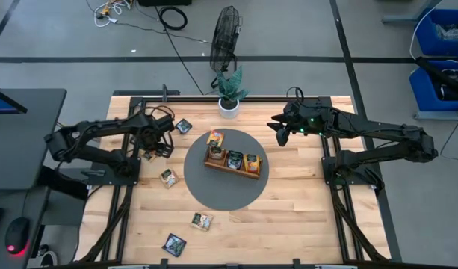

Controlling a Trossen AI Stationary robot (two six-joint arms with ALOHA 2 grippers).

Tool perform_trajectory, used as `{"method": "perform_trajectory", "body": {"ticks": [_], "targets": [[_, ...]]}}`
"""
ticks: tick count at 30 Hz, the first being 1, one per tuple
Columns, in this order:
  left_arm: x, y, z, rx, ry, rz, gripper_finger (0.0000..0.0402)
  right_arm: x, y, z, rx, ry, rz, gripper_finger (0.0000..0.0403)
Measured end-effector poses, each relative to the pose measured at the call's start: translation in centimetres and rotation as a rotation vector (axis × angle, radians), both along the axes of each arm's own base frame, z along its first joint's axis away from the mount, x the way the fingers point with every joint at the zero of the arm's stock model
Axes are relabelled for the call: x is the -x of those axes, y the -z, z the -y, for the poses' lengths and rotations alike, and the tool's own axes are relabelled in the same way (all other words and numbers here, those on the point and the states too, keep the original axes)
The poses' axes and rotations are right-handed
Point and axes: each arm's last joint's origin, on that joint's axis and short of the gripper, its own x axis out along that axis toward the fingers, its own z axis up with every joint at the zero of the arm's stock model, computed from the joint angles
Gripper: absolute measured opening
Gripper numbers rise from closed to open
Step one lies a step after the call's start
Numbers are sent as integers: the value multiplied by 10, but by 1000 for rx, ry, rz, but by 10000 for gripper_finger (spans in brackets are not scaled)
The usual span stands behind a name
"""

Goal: Pick & Place Tea
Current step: Put the yellow tea bag into the right section of the wooden organizer

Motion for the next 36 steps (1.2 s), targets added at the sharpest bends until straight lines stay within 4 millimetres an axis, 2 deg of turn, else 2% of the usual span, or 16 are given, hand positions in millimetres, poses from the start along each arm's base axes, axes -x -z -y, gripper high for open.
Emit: {"method": "perform_trajectory", "body": {"ticks": [7,18,22,28,33,36], "targets": [[-6,5,-4,-21,27,22,177,0,0,0,0,0,0,171],[-10,23,-8,19,39,-84,169,0,1,0,-2,0,-9,171],[-13,27,-9,59,55,-77,122,0,1,0,-2,0,-9,171],[-14,27,-8,64,54,-44,14,0,1,0,0,3,-9,171],[-16,21,-10,37,59,-20,3,0,1,1,15,31,-14,171],[-22,11,-14,-1,61,29,2,0,1,1,15,30,-14,171]]}}
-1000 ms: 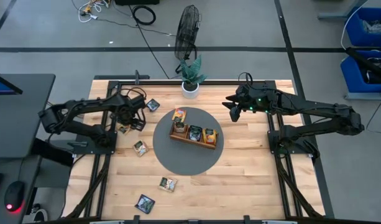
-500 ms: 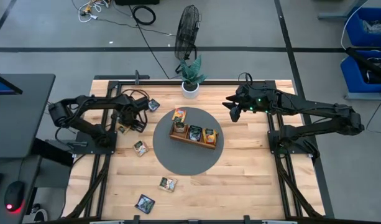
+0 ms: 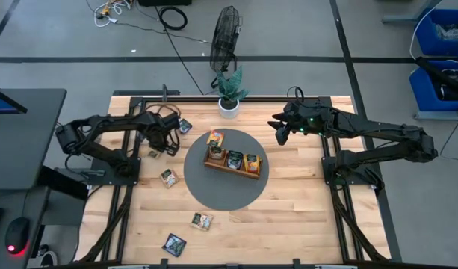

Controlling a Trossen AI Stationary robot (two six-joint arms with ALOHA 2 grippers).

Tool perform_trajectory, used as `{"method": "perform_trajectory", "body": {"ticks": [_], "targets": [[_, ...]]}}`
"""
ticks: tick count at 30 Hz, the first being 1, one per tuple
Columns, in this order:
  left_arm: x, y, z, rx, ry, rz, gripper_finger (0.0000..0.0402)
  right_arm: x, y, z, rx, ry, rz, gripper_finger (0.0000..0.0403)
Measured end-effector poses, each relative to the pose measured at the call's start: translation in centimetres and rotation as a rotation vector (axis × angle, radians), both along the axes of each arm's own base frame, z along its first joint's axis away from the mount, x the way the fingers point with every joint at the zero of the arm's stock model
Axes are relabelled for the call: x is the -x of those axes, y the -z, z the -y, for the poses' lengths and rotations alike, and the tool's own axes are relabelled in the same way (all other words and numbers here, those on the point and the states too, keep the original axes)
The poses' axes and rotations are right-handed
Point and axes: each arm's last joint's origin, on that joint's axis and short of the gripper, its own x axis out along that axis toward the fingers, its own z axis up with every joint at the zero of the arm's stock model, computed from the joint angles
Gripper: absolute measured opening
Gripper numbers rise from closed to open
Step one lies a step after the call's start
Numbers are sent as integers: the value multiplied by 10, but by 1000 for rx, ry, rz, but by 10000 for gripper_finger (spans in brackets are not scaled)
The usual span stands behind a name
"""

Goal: Pick & Place Tea
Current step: Put the yellow tea bag into the right section of the wooden organizer

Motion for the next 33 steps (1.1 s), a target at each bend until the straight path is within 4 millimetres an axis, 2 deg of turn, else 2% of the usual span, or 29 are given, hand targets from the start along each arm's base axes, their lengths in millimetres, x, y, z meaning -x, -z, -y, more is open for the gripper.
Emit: {"method": "perform_trajectory", "body": {"ticks": [13,18,27,33], "targets": [[-18,-52,-10,-94,-31,243,1,0,0,0,0,0,2,171],[-24,-78,-14,-143,-64,372,1,-3,3,1,-1,-3,-14,171],[-42,-118,-24,-211,-112,616,1,-21,4,-2,41,-82,22,171],[-54,-132,-30,-231,-185,804,1,-37,0,-11,147,-136,100,171]]}}
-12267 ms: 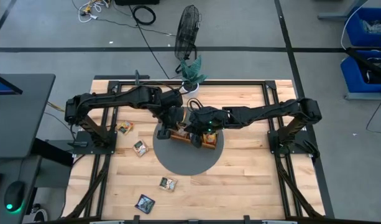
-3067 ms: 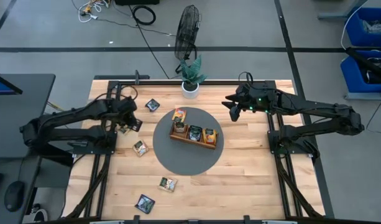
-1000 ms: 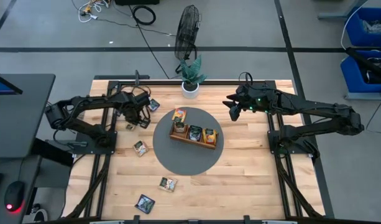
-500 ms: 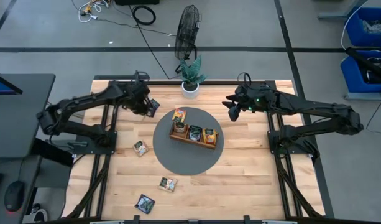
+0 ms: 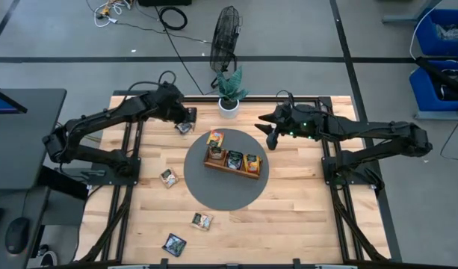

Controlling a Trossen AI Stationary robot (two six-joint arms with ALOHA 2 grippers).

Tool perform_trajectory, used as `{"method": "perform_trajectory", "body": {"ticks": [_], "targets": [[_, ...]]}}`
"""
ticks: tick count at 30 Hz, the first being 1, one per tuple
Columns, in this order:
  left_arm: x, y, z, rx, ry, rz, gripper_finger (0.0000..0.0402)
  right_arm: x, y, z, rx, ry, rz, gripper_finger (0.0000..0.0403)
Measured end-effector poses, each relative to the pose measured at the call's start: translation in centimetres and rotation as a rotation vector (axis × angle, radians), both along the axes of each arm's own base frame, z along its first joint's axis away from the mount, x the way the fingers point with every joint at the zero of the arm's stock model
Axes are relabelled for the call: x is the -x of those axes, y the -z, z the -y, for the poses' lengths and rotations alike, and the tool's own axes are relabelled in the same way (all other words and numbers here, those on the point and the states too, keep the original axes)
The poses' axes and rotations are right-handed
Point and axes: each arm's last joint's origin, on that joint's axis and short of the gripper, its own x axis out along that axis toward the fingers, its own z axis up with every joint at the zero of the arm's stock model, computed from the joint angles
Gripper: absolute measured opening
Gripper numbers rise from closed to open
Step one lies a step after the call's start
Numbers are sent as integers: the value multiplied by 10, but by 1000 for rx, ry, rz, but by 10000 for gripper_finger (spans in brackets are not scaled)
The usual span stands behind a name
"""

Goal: Pick & Place Tea
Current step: Put the yellow tea bag into the right section of the wooden organizer

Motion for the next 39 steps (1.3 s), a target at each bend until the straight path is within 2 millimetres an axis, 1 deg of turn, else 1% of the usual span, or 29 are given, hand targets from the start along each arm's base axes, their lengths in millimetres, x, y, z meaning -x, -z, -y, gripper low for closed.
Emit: {"method": "perform_trajectory", "body": {"ticks": [4,9,12,15,18,22,25,28,33,36,39], "targets": [[-4,-6,-3,6,-33,85,0,-14,3,-5,57,-33,19,171],[-11,-16,-7,-8,-73,222,0,-36,14,-12,64,-70,38,171],[-11,-17,-7,-3,-79,232,0,-44,24,-15,60,-86,12,171],[-10,-15,-6,-12,-64,212,2,-48,29,-18,38,-86,-2,171],[-11,-15,-6,-69,5,189,9,-48,33,-20,19,-88,-28,171],[-11,-10,-11,-98,-17,148,16,-46,37,-20,-9,-78,-69,171],[-12,-1,-12,-171,99,41,24,-45,39,-20,-23,-75,-92,171],[-18,15,-14,-193,195,-65,46,-44,41,-20,-45,-75,-100,171],[-32,40,-19,-333,419,-204,108,-43,43,-20,-73,-61,-124,171],[-41,53,-17,-428,586,-285,150,-42,45,-20,-102,-47,-127,171],[-47,65,-13,-496,718,-362,188,-42,45,-20,-133,-30,-124,171]]}}
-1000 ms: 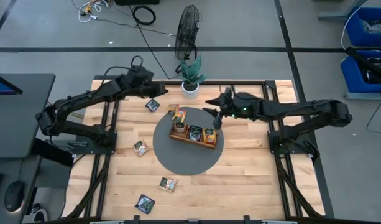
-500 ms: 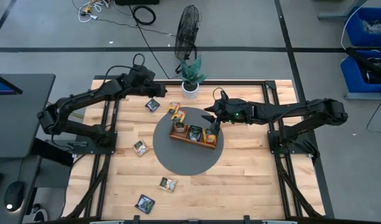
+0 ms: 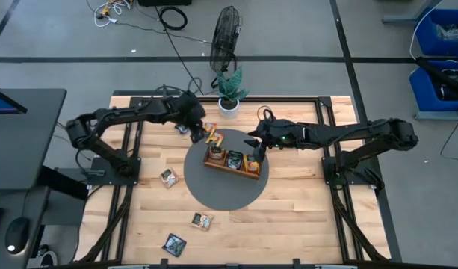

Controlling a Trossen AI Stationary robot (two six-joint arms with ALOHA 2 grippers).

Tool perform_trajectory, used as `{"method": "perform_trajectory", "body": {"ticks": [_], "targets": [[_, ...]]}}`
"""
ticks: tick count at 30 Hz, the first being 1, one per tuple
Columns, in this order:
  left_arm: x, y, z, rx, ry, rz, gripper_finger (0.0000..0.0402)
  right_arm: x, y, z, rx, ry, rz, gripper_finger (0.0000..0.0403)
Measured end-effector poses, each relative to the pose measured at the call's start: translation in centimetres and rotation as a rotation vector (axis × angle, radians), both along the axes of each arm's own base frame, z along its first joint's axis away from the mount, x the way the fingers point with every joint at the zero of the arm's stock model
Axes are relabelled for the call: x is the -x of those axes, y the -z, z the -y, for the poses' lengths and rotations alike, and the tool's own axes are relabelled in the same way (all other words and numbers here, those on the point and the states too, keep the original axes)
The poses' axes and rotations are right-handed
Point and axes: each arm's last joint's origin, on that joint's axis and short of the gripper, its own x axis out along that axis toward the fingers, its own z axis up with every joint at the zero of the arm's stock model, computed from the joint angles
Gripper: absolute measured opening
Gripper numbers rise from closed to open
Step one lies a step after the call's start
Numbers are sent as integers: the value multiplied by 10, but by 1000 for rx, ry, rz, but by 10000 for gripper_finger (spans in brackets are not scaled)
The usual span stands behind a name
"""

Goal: Pick & Place Tea
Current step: Put the yellow tea bag into the right section of the wooden organizer

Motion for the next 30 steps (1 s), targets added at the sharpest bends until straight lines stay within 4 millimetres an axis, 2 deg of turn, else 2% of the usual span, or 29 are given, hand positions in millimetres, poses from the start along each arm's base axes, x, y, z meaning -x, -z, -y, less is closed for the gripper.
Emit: {"method": "perform_trajectory", "body": {"ticks": [6,13,19,30], "targets": [[-13,23,7,-84,195,-117,232,1,2,1,-33,57,-6,171],[-20,48,5,-178,257,-253,238,3,4,2,-56,109,-23,171],[-23,59,2,-198,301,-287,238,3,4,2,-73,121,-18,171],[-29,62,1,-241,340,-264,231,5,6,2,-80,157,-32,171]]}}
